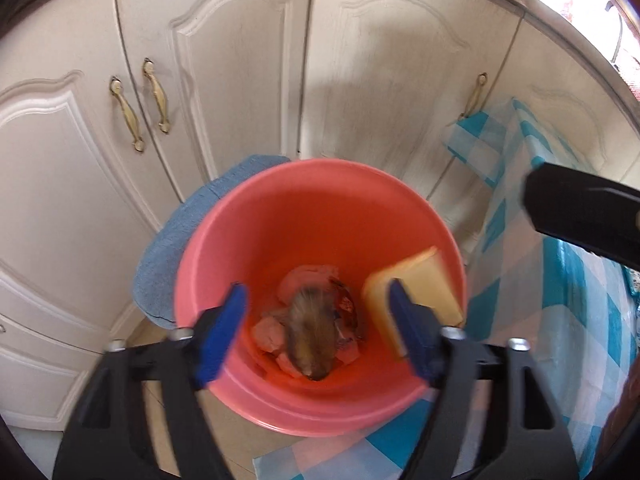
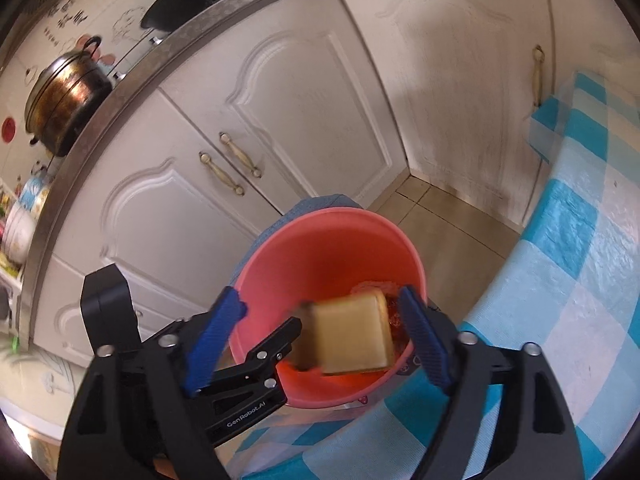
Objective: Collect trash
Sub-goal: 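Move both open grippers back over the table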
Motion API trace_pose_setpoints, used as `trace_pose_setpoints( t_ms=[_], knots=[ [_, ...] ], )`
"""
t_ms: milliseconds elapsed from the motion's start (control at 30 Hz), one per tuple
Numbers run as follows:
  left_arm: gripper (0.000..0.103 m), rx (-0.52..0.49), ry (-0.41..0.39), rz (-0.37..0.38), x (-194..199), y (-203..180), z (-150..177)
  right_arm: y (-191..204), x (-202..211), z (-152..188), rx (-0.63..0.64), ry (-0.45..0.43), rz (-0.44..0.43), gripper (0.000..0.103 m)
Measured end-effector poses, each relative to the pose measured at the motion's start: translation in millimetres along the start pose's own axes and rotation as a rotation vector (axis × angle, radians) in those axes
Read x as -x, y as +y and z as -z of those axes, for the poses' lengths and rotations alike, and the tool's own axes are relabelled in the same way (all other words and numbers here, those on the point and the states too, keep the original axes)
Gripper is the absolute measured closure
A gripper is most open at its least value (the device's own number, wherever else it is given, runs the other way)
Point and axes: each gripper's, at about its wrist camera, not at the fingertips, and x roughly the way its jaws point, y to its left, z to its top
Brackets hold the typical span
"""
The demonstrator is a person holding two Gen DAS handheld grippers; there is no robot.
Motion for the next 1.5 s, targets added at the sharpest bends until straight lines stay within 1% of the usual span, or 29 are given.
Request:
trace_pose_setpoints(
  t_ms=[33,67,167,233,300,433,567,800,967,1200,1333,1500],
  knots=[
    [0.015,-0.004,-0.011,-0.023,1.6,0.3,-0.4,-2.4,3.1,0.6,-0.018,-0.003,0.000,0.018],
    [0.015,-0.016,-0.021,-0.047,3.7,-0.5,-0.5,-4.4,7.1,1.5,-0.033,-0.009,0.004,0.013],
    [0.013,-0.032,-0.027,-0.087,10.3,-0.8,-2.1,-9.5,25.1,7.3,-0.050,-0.038,0.031,0.013],
    [0.013,-0.030,-0.045,-0.088,17.9,0.7,-2.1,-10.9,39.1,12.6,-0.039,-0.064,0.062,0.013],
    [0.013,-0.025,-0.063,-0.079,27.9,1.6,-2.2,-13.7,59.2,21.3,-0.031,-0.102,0.111,0.013],
    [0.013,-0.029,-0.099,-0.038,45.9,-1.3,-2.1,-22.2,98.2,42.0,-0.020,-0.179,0.202,0.013],
    [0.013,-0.059,-0.130,0.017,63.0,-16.8,-2.2,-32.4,141.1,70.6,-0.035,-0.267,0.317,0.013],
    [0.013,-0.155,-0.148,0.136,88.4,-57.3,9.2,-59.7,206.7,125.8,-0.128,-0.382,0.466,0.013],
    [0.013,-0.227,-0.140,0.216,101.2,-90.0,23.1,-85.7,244.4,165.5,-0.232,-0.413,0.544,0.013],
    [0.012,-0.337,-0.113,0.317,117.7,-137.5,45.0,-114.2,283.1,219.6,-0.382,-0.447,0.595,0.013],
    [0.013,-0.385,-0.090,0.377,126.3,-162.3,57.4,-127.9,302.7,245.4,-0.457,-0.481,0.601,0.013],
    [0.012,-0.439,-0.059,0.416,131.9,-189.8,66.8,-139.5,322.2,268.3,-0.514,-0.525,0.594,0.013]
  ],
)
